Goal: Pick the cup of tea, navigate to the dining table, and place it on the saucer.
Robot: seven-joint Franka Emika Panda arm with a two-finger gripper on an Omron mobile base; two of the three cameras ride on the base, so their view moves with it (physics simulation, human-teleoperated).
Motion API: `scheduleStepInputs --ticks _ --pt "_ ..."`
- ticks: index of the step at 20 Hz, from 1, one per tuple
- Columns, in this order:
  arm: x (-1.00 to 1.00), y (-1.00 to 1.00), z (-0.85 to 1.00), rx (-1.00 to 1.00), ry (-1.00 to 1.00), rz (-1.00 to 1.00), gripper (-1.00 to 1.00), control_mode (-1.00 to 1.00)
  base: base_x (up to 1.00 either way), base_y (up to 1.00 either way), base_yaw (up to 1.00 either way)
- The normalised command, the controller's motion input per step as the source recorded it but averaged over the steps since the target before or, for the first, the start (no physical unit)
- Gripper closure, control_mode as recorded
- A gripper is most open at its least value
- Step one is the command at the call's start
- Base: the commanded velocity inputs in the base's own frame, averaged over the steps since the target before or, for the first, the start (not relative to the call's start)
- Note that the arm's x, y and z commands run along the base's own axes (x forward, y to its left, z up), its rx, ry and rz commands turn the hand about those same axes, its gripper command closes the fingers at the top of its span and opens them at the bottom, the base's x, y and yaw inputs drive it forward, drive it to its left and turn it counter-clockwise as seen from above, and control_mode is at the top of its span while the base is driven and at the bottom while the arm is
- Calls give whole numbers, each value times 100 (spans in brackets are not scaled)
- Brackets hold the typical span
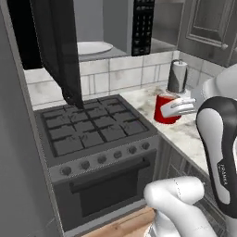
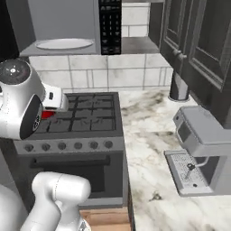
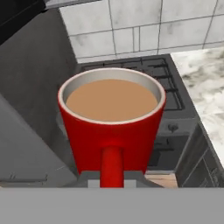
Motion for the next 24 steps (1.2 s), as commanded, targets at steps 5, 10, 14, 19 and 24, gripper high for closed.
scheduleStepInputs --ticks 5,10,14,19,24 --pt "0 0 0 0 0 0 100 100 -13 5 -72" --pt "0 0 0 0 0 0 100 100 -3 3 -78" --pt "0 0 0 0 0 0 100 100 0 8 -86" --pt "0 0 0 0 0 0 100 100 0 8 -88" --pt "0 0 0 0 0 0 100 100 0 0 -88"
